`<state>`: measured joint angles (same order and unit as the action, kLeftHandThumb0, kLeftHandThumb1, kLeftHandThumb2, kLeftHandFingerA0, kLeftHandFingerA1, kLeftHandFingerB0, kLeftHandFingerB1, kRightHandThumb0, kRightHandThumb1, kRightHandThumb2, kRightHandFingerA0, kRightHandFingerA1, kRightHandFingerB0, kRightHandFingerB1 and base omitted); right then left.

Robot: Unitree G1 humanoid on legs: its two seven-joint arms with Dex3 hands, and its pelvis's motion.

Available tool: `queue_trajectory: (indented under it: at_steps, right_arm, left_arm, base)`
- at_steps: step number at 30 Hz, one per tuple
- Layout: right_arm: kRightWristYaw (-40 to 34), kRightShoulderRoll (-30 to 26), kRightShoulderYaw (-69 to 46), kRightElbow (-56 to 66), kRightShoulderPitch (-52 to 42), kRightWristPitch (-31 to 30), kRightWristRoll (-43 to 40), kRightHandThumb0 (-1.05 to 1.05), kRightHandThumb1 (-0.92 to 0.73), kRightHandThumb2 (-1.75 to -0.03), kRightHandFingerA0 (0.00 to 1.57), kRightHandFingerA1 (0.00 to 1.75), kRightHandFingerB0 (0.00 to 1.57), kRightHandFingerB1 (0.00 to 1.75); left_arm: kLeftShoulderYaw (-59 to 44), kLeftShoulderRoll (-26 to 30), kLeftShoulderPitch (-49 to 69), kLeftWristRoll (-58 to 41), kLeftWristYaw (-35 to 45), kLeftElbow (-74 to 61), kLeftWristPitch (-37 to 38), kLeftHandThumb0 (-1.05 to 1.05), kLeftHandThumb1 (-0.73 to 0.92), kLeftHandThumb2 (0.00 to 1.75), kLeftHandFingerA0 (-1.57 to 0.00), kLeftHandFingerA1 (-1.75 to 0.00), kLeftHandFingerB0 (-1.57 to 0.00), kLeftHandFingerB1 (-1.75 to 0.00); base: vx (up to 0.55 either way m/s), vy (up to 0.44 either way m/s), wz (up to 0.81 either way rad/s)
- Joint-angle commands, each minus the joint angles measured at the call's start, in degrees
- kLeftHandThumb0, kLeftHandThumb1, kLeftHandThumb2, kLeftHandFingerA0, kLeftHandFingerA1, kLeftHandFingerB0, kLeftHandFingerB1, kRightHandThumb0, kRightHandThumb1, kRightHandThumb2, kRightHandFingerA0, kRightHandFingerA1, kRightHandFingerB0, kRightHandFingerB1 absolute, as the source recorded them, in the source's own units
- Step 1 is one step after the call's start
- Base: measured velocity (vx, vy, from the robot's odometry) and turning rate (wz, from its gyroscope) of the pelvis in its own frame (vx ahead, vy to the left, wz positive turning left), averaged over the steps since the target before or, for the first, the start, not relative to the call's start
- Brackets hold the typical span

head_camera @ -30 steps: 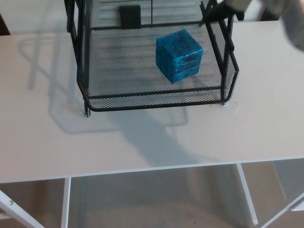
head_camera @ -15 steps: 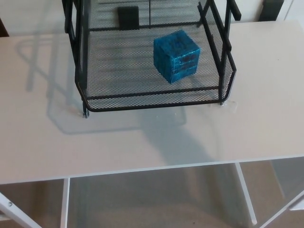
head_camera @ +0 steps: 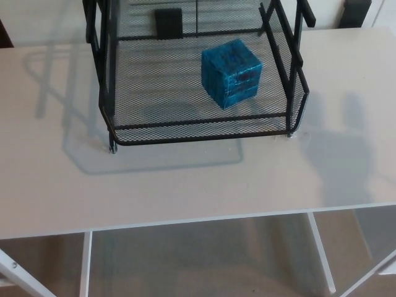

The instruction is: The robot walks towards a desk on which a file tray is kept in the middle and a cube is kept to its right. The robot lifts the cube using its right hand and places it on the file tray.

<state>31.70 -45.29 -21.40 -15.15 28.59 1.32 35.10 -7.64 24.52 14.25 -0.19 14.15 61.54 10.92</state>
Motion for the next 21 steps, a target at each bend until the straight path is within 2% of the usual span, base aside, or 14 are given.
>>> queue_trajectory:
  at_steps: [1, 4, 5, 6, 7, 9, 10, 11, 12, 14, 15, 18, 20, 21]
  right_arm:
    - [-41.54, 9.73, -40.40, -36.41, -34.14, 7.87, -24.18, -0.70, -0.62, -1.04, 0.01, 0.38, 0.00, 0.27]
    - [-34.29, 11.09, -40.65, -40.99, -25.88, -8.34, -29.27, -0.63, -0.60, -0.93, 0.02, 0.28, 0.00, 0.30]
    - [-33.46, 11.26, -40.30, -40.66, -26.39, -11.26, -28.46, -0.81, -0.67, -0.96, 0.75, 1.16, 0.03, 0.26]
    - [-33.69, 11.84, -39.66, -40.80, -26.88, -15.52, -27.14, -0.76, -0.78, -0.65, 0.83, 1.30, 0.00, 0.10]
    - [-36.07, 11.84, -39.12, -43.25, -26.21, -14.85, -27.06, -0.78, -0.79, -0.65, 0.99, 1.41, 0.39, 0.82]
    - [-36.36, 11.90, -40.35, -46.58, -25.60, -13.13, -29.23, -0.77, -0.75, -0.62, 0.86, 1.54, 0.14, 0.65]
    - [-33.03, 12.40, -41.86, -46.61, -26.57, -12.42, -31.09, -0.84, -0.59, -0.93, 1.15, 1.51, 0.66, 1.15]
    - [-30.93, 12.77, -41.23, -46.11, -27.41, -12.33, -30.70, -0.74, -0.61, -1.00, 1.31, 1.53, 0.81, 1.17]
    - [-29.82, 14.03, -37.11, -44.28, -29.50, -10.52, -26.54, -0.72, -0.78, -0.63, 0.97, 1.50, 0.70, 1.03]
    - [-36.11, 14.25, -28.23, -44.95, -30.06, -9.53, -17.21, -0.75, -0.66, -0.97, 0.80, 1.04, 0.06, 0.40]
    - [-35.72, 12.96, -25.99, -47.43, -29.37, -10.53, -15.71, -0.71, -0.77, -0.63, 0.81, 1.10, 0.28, 0.47]
    - [-35.16, 11.57, -25.97, -53.29, -27.87, -9.24, -17.39, -0.69, -0.54, -0.89, 0.42, 0.67, 0.15, 0.46]
    - [-32.50, 11.52, -31.54, -54.65, -25.99, -9.39, -23.73, -0.48, -0.56, -0.57, 0.23, 0.47, 0.26, 0.30]
    - [-29.23, 10.92, -30.01, -55.11, -25.47, -10.38, -22.94, -0.51, -0.45, -0.79, 0.59, 0.68, 0.34, 0.50]
  left_arm:
    - [-1.15, 0.54, 0.77, -0.39, -1.50, 0.63, 1.98, -0.74, 0.87, 0.68, -0.43, -0.51, -0.27, -0.40]
    - [-1.03, 0.80, 0.95, -0.23, -1.12, 1.12, 2.82, -0.73, 0.92, 0.67, -0.45, -0.49, -0.29, -0.39]
    - [-0.98, 0.65, 1.11, -0.27, -1.12, 0.40, 2.43, -0.70, 0.92, 0.69, -0.45, -0.49, -0.29, -0.39]
    - [-1.02, 0.52, 1.26, -0.40, -1.14, -0.45, 1.90, -0.71, 0.92, 0.68, -0.43, -0.49, -0.28, -0.39]
    - [-1.14, 0.53, 1.09, -0.48, -1.16, 0.19, 2.12, -0.73, 0.92, 0.67, -0.44, -0.49, -0.28, -0.39]
    - [-1.18, 0.58, 1.41, -0.45, -1.41, -0.04, 2.15, -0.72, 0.91, 0.67, -0.45, -0.49, -0.29, -0.39]
    - [-0.93, 0.73, 1.68, -0.20, -1.29, -0.37, 2.06, -0.72, 0.92, 0.67, -0.44, -0.49, -0.28, -0.39]
    - [-0.90, 0.74, 1.79, -0.19, -1.25, -0.52, 1.97, -0.71, 0.92, 0.67, -0.44, -0.49, -0.29, -0.39]
    - [-0.78, 0.93, 2.19, -0.11, -0.73, -0.54, 2.63, -0.73, 0.89, 0.69, -0.42, -0.51, -0.26, -0.39]
    - [-1.02, 0.82, 2.33, -0.41, -0.66, -0.72, 2.16, -0.70, 0.92, 0.69, -0.43, -0.47, -0.28, -0.38]
    - [-1.32, 0.67, 1.85, -0.78, -0.74, -0.54, 0.97, -0.70, 0.92, 0.68, -0.43, -0.49, -0.28, -0.39]
    - [-1.22, 0.71, 1.47, -0.66, -0.82, -0.19, 0.80, -0.70, 0.92, 0.69, -0.42, -0.48, -0.28, -0.39]
    - [-1.22, 0.74, 1.42, -0.79, -0.32, -0.29, 0.56, -0.70, 0.92, 0.69, -0.39, -0.48, -0.25, -0.38]
    - [-0.88, 0.97, 1.49, -0.38, -0.33, -0.46, 0.83, -0.72, 0.89, 0.69, -0.42, -0.49, -0.25, -0.39]
  base:
    - [0.00, 0.000, 0.00]
    - [0.00, 0.000, 0.00]
    - [0.00, 0.000, 0.00]
    - [0.00, 0.000, 0.00]
    - [0.00, 0.000, 0.00]
    - [0.00, 0.000, 0.00]
    - [0.00, 0.000, 0.00]
    - [0.00, 0.000, 0.00]
    - [0.00, 0.000, 0.00]
    - [0.00, 0.000, 0.00]
    - [0.00, 0.000, 0.00]
    - [0.00, 0.000, 0.00]
    - [0.00, 0.000, 0.00]
    - [0.00, 0.000, 0.00]
